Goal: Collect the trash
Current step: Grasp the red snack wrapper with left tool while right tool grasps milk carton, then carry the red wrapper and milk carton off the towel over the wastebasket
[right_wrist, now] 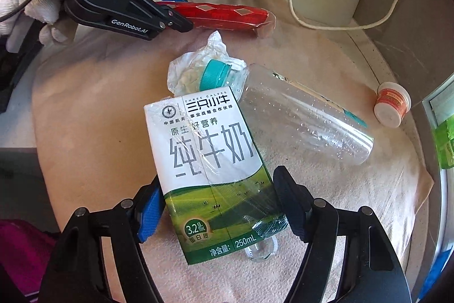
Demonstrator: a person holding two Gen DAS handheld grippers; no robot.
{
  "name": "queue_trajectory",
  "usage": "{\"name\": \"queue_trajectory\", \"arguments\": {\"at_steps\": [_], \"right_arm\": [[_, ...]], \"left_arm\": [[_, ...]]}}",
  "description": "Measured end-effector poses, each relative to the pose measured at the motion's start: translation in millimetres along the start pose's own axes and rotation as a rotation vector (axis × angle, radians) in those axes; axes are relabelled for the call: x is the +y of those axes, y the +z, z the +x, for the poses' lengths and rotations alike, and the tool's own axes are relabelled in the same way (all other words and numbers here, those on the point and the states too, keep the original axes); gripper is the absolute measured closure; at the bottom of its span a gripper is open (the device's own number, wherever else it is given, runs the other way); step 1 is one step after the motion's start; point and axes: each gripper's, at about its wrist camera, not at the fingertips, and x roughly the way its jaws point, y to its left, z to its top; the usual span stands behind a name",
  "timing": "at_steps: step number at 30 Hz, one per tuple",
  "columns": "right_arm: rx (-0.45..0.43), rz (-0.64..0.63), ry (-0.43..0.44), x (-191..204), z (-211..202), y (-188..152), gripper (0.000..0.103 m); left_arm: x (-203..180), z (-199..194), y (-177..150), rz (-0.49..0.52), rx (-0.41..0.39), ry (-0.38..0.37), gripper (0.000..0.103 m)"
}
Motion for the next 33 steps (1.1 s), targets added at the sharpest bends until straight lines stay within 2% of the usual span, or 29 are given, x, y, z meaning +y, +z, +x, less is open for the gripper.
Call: {"name": "queue_trajectory", "arguments": {"at_steps": [1, 2, 7, 12, 20, 33], "right_arm": [[-0.003, 0.001, 0.004, -1, 0, 0, 0.035], [-0.006, 0.005, 0.010, 0, -2, -2, 0.038], [-0.032, 0.031, 0.043, 0, -10, -4, 0.041], [-0.065, 0.065, 0.073, 1, -18, -8, 0.042], [-0.123, 0.133, 0.090, 3, -32, -18, 0.042], [-0.256, 0.332, 0.116, 6, -79, -44, 0.042]], "left_arm": [[2, -1, 0, -0.011, -0.005, 0.004, 0.085], [5, -2, 0, -0.023, -0.009, 0.003, 0.088], [27, -12, -4, -0.109, -0.041, -0.033, 0.092], [43, -27, -14, -0.198, -0.070, -0.100, 0.094], [44, -55, -41, -0.268, -0.120, -0.156, 0.094], [21, -120, -94, -0.357, -0.228, -0.196, 0.094]]}}
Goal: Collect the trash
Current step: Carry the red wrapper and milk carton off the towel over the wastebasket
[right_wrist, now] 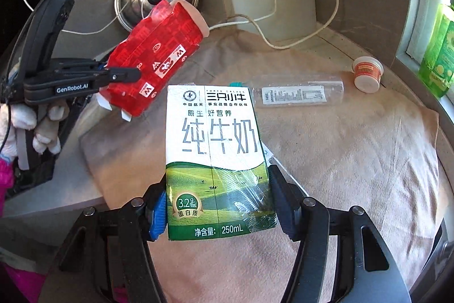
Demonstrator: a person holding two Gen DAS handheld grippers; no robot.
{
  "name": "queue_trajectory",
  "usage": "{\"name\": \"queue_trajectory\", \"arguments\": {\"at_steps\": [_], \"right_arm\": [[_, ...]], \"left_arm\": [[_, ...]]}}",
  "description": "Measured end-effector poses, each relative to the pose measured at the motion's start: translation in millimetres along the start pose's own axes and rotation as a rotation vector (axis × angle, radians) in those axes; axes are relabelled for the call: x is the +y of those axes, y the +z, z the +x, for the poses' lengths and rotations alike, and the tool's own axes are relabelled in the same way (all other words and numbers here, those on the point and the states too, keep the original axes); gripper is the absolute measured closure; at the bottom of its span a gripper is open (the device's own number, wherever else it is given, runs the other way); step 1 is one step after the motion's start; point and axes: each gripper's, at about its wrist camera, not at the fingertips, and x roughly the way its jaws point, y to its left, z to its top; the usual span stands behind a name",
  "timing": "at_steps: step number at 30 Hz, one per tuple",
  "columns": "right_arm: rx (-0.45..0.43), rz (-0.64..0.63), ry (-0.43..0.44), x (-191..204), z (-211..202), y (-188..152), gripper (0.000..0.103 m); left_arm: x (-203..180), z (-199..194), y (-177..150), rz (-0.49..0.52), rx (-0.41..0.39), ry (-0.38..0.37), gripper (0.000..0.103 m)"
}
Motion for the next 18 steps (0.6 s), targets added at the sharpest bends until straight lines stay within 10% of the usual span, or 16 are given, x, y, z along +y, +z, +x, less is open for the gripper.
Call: {"name": "queue_trajectory", "arguments": {"at_steps": [18], "right_arm": [[-0.073, 0.128, 0.063, 34, -71, -63, 0.042]], "left_arm": [[-30, -76, -101, -0.091, -0.013, -0.055, 0.094]]}}
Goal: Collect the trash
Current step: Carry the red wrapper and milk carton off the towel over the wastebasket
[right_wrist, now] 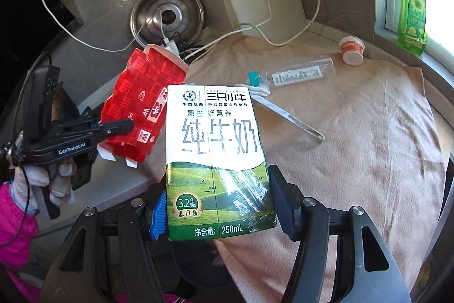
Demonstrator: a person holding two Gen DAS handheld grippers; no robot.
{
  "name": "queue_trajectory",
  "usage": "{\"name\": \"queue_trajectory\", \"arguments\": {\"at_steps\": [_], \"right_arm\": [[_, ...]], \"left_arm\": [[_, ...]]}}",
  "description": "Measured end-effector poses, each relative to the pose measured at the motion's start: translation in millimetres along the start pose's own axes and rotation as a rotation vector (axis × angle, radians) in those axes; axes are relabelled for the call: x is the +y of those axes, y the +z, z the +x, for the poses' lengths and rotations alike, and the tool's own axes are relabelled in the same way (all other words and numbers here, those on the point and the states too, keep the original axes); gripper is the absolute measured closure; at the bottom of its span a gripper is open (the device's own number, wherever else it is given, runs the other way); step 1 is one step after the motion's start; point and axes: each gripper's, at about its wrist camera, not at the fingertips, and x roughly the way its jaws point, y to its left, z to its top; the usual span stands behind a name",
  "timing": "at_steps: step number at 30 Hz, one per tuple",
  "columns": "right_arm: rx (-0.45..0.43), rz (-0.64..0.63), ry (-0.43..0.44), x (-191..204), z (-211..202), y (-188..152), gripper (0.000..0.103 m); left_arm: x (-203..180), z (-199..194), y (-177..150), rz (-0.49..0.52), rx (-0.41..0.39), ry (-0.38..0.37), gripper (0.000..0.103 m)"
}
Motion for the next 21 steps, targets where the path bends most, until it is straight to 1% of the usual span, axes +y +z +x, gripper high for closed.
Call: {"name": "queue_trajectory", "arguments": {"at_steps": [3, 7, 11, 17, 21], "right_arm": [[0.012, -0.002, 0.016, 9, -6, -14, 0.042], [0.033, -0.001, 0.046, 21, -10, -33, 0.042], [0.061, 0.002, 0.069, 30, -9, -51, 0.042], [0.117, 0.012, 0.092, 41, -2, -79, 0.042], [0.161, 0.012, 0.099, 47, 6, -95, 0.042]], "left_arm": [[-2, -10, -23, -0.012, 0.017, -0.008, 0.094], [-4, -23, -47, -0.017, 0.042, -0.007, 0.094], [-3, -36, -70, -0.043, 0.055, -0.013, 0.094], [-3, -42, -102, -0.068, 0.094, -0.024, 0.094], [-4, -37, -123, -0.082, 0.133, -0.037, 0.094]]}}
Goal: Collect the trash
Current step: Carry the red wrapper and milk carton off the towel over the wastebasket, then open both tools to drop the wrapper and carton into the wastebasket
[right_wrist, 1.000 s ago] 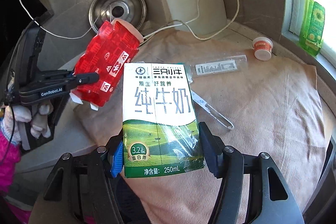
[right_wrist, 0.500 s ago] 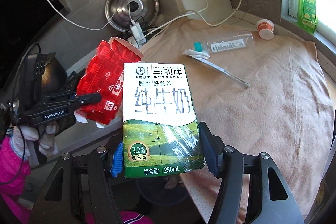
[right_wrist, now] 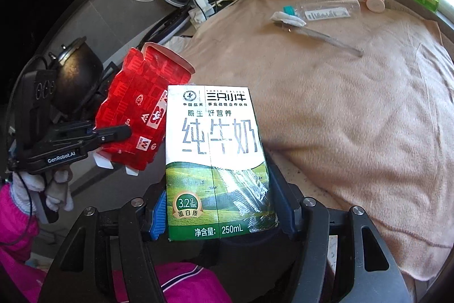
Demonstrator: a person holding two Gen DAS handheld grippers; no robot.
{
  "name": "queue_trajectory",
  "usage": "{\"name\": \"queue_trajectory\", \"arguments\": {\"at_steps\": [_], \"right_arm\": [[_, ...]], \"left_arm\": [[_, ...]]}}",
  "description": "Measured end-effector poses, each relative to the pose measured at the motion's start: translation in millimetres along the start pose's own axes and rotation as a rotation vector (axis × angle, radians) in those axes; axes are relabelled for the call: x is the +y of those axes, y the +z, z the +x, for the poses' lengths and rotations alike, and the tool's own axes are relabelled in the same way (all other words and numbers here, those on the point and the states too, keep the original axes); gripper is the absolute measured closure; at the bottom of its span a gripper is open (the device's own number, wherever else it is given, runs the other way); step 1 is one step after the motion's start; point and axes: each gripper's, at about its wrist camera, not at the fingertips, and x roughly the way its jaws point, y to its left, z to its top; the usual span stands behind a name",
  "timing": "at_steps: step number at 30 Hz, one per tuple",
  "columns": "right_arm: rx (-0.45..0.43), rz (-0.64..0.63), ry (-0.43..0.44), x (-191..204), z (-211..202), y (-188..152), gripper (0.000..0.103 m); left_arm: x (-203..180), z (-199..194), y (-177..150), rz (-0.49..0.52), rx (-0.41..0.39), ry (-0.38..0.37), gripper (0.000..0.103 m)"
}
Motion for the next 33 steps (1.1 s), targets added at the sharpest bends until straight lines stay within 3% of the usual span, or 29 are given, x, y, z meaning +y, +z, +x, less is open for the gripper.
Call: {"name": "queue_trajectory", "arguments": {"at_steps": [16, 33], "right_arm": [[0.172, -0.039, -0.073, 4, 61, -44, 0.042], [0.268, -0.077, -0.170, -2, 117, -61, 0.042]], "left_arm": [[5, 77, -54, -0.013, 0.192, 0.003, 0.094], [20, 146, -82, -0.045, 0.334, 0.033, 0.093]]}}
